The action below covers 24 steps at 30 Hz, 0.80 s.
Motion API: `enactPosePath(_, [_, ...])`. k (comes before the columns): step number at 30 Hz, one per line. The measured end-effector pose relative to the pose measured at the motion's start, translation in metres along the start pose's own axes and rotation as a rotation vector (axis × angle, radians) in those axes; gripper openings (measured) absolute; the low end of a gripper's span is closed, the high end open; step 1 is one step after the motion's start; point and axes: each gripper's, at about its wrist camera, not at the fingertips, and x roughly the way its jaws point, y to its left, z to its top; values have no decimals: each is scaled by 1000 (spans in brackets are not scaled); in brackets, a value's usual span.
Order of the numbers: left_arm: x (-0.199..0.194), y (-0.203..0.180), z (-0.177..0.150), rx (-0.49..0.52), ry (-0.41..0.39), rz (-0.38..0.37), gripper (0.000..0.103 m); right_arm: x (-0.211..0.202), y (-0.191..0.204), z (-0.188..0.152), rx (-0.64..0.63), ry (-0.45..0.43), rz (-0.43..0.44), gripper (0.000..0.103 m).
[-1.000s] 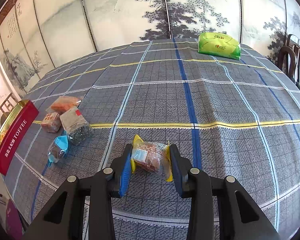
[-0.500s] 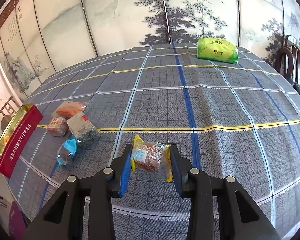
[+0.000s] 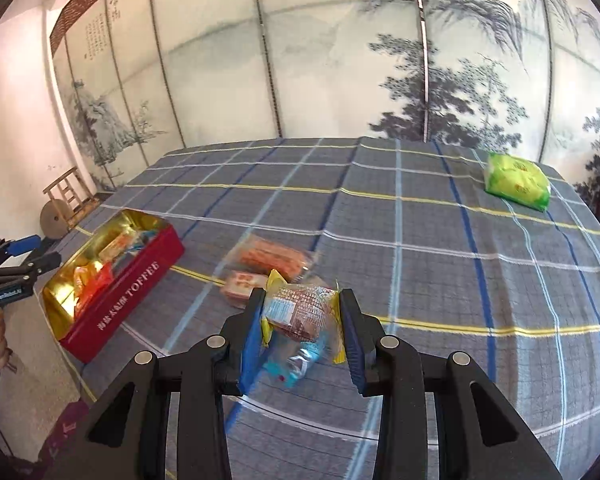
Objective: Organize snacks
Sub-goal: 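Lower the yellow-ended candy into the tin and open the right gripper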
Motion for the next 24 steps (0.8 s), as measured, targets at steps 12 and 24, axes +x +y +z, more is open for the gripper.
enactPosePath(12, [8,33,-16,-67,3,27,80,29,119,30,-135,25,216,37])
enactPosePath(24, [13,69,-31,-155,27,-12,95,81,205,32,-212,125,364,37])
